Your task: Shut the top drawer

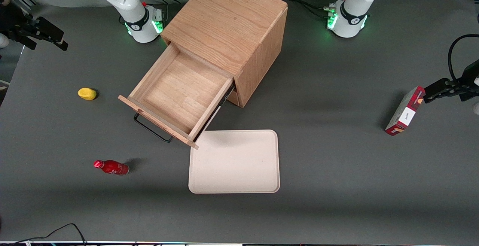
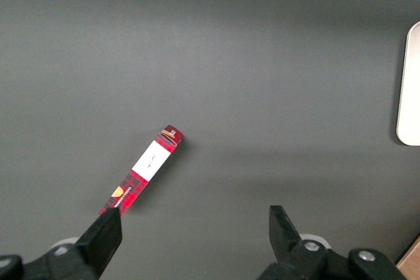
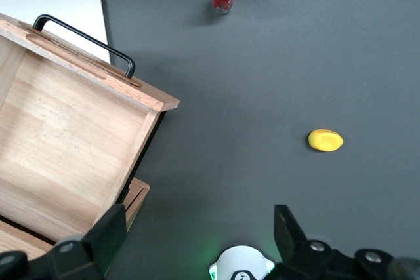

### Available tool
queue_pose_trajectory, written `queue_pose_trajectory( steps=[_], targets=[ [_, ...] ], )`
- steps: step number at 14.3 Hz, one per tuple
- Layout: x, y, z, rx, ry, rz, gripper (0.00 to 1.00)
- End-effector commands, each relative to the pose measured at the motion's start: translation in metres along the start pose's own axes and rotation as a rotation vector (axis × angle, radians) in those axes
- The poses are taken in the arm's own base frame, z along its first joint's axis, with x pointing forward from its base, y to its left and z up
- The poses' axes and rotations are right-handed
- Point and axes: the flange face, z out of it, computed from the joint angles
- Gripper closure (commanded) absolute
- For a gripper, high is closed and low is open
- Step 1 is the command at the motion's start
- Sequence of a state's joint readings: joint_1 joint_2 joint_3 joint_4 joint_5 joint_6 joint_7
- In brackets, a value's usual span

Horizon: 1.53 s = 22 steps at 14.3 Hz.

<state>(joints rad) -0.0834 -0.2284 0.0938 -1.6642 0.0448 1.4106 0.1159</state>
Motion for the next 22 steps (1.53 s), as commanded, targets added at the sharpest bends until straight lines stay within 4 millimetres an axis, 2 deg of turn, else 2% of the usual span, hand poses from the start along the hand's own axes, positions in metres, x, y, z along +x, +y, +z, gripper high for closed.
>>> queue_pose_trajectory(
  steps=[1, 6, 8, 16, 19, 21, 22],
  targets=[
    [0.004, 0.0, -0.002, 0.01, -0.011, -0.016, 0.0],
    [0.005, 0.003, -0.003, 0.011, -0.008, 0.005, 0.0],
    [0.007, 0.013, -0.002, 0.015, -0.012, 0.023, 0.0],
    [0.008, 0.021, 0.0, 0.013, -0.014, 0.035, 0.0],
    [0.013, 0.016, 0.001, -0.021, -0.013, 0.033, 0.0],
    [0.011, 0.017, -0.012, -0.018, 0.014, 0.032, 0.0],
    [0.01, 0.018, -0.012, -0.019, 0.013, 0.029, 0.0]
  ],
)
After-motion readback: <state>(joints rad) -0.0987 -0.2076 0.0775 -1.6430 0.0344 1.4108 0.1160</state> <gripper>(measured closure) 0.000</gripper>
